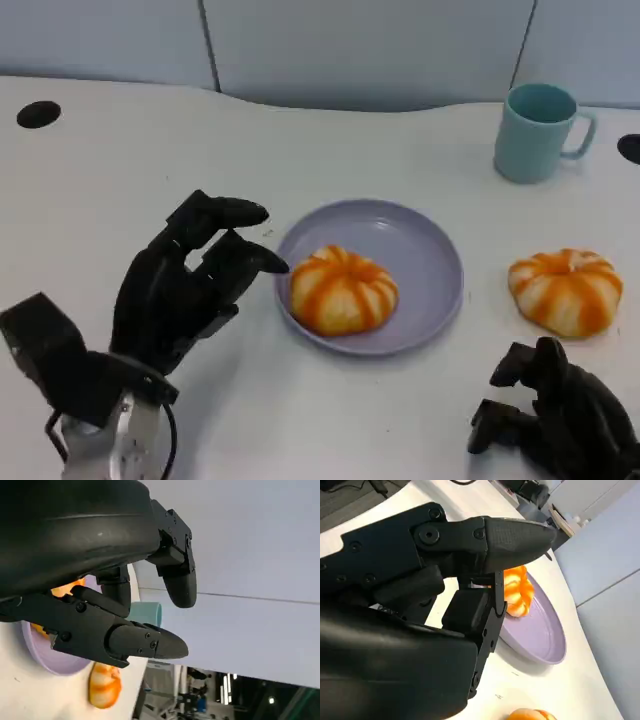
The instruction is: Grasp the bread from the table and place it into the plate.
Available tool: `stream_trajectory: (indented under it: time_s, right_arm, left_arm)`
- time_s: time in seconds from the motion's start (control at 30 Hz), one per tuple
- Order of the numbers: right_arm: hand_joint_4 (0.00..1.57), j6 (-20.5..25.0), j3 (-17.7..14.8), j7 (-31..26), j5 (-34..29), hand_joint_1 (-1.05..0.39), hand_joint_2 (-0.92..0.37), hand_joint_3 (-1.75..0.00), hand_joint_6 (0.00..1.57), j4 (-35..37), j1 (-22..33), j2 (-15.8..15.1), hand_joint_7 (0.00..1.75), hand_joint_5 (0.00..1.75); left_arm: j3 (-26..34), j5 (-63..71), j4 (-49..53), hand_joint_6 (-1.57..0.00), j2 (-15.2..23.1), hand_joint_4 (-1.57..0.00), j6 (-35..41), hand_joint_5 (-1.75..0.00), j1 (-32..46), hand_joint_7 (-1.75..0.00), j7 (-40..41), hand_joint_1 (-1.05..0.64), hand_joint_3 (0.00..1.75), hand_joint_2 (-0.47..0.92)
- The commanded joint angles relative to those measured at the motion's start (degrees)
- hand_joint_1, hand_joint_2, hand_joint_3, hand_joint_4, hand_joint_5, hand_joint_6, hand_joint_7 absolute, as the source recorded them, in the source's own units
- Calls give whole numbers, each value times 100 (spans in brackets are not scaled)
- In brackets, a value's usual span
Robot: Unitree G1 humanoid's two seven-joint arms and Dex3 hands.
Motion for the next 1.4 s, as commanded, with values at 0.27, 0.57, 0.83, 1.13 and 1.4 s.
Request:
stream_trajectory:
  time_s: [0.27, 0.57, 0.83, 1.13, 1.4]
  right_arm:
    - [131, -97, 1, -49, -121, -49, -92, -40, 122, 87, 21, 13, 94, 106]
    - [132, -58, 48, -179, -186, -49, -92, -42, 121, -97, 69, 16, 97, 107]
    - [132, 26, 1, -234, -175, -48, -92, -43, 121, -172, 75, -8, 99, 109]
    - [130, -6, -140, -63, -123, -47, -92, -43, 118, 72, -24, -105, 101, 110]
    - [130, -81, -224, 28, -165, -47, -92, -41, 118, 241, -88, -159, 103, 112]
  left_arm:
    - [265, -465, -1394, -56, 197, -59, 1647, -160, 1116, -113, 71, -53, 31, 92]
    - [408, -449, -1464, -44, 119, -61, 2110, -163, 1571, -134, 213, -51, 41, 92]
    - [409, -420, -1433, -48, 44, -63, 2500, -168, 1649, -141, 467, -51, 32, 92]
    - [383, -349, -1172, -50, 12, -63, 2451, -169, 1539, -141, 340, -50, 30, 92]
    - [322, -242, -1026, -52, -41, -66, 2343, -162, 1479, -138, 332, -52, 29, 92]
